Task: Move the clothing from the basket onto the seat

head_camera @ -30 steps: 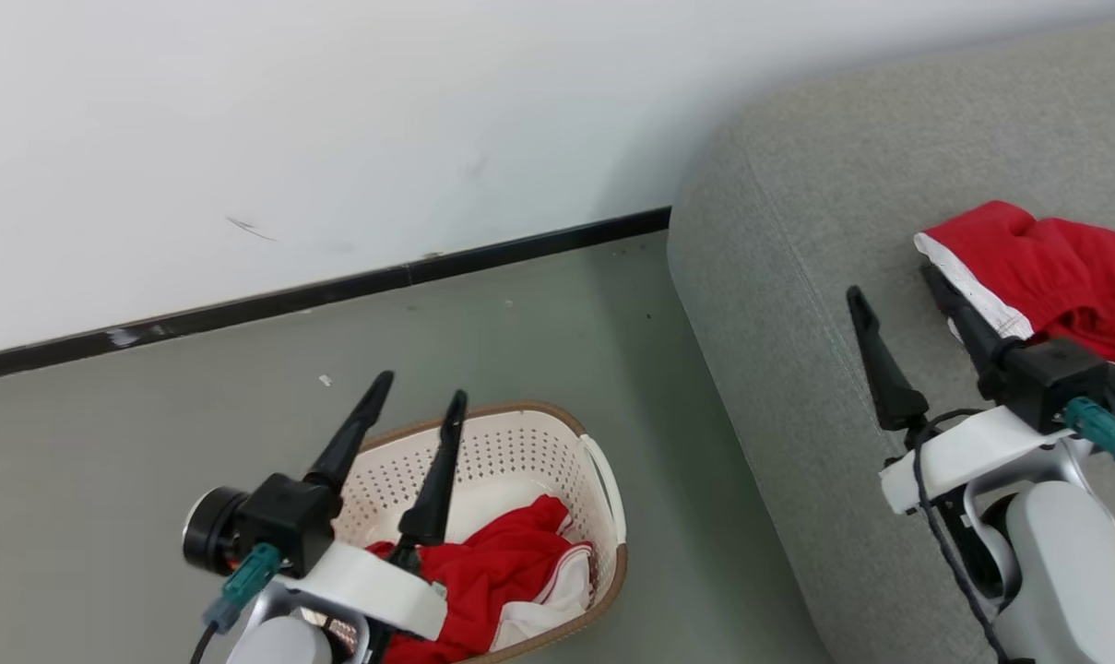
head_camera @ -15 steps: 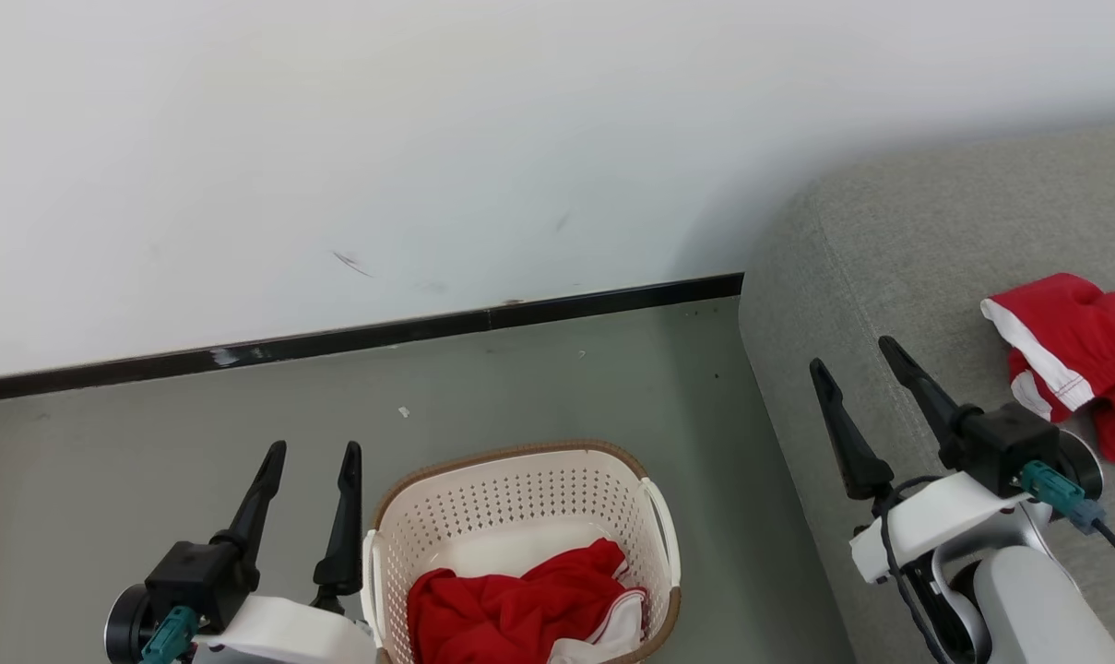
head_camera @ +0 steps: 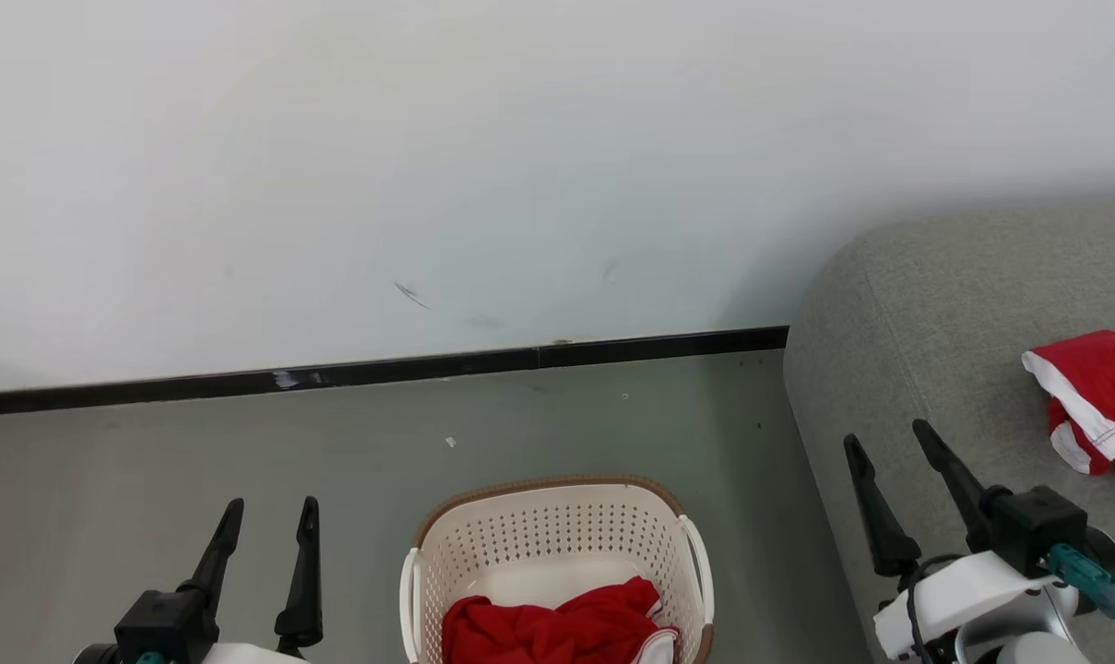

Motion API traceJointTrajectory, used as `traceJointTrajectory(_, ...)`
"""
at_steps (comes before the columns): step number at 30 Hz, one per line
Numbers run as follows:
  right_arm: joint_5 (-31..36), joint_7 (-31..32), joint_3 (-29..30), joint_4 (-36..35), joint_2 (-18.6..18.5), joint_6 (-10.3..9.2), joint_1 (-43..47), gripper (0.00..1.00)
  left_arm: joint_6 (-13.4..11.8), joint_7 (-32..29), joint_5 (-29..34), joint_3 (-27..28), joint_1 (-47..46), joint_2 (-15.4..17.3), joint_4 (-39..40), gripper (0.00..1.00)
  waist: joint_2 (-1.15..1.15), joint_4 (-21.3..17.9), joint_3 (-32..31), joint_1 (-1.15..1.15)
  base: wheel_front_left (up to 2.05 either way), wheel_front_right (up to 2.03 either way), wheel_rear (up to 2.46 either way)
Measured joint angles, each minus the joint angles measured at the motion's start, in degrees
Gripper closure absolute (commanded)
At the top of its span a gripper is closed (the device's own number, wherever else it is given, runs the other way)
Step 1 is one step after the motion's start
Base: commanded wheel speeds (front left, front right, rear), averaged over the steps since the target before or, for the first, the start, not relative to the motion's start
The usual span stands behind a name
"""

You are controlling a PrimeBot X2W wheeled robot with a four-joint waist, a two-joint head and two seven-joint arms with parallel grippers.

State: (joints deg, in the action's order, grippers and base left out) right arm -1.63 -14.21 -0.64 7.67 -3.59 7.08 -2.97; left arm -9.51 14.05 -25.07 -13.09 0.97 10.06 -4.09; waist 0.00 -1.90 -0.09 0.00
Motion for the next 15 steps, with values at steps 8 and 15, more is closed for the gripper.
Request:
traceJointTrajectory(8, 0.5, 0.0, 0.6, -1.4, 0.8, 0.00, 4.7, 0.00, 0.1, 0.2, 0.0, 0.0, 1.0, 0.3, -0.6, 0.00, 0.00, 1.2, -1.8, 0.00, 0.00, 0.00, 0.00)
traceJointTrajectory(15, 0.5, 0.0, 0.4, -2.1, 1.2, 0.00, 7.2, 0.00, 0.2, 0.2, 0.0, -0.1, 2.1, 0.5, -0.7, 0.00, 0.00, 1.1, -2.8, 0.00, 0.00, 0.00, 0.00)
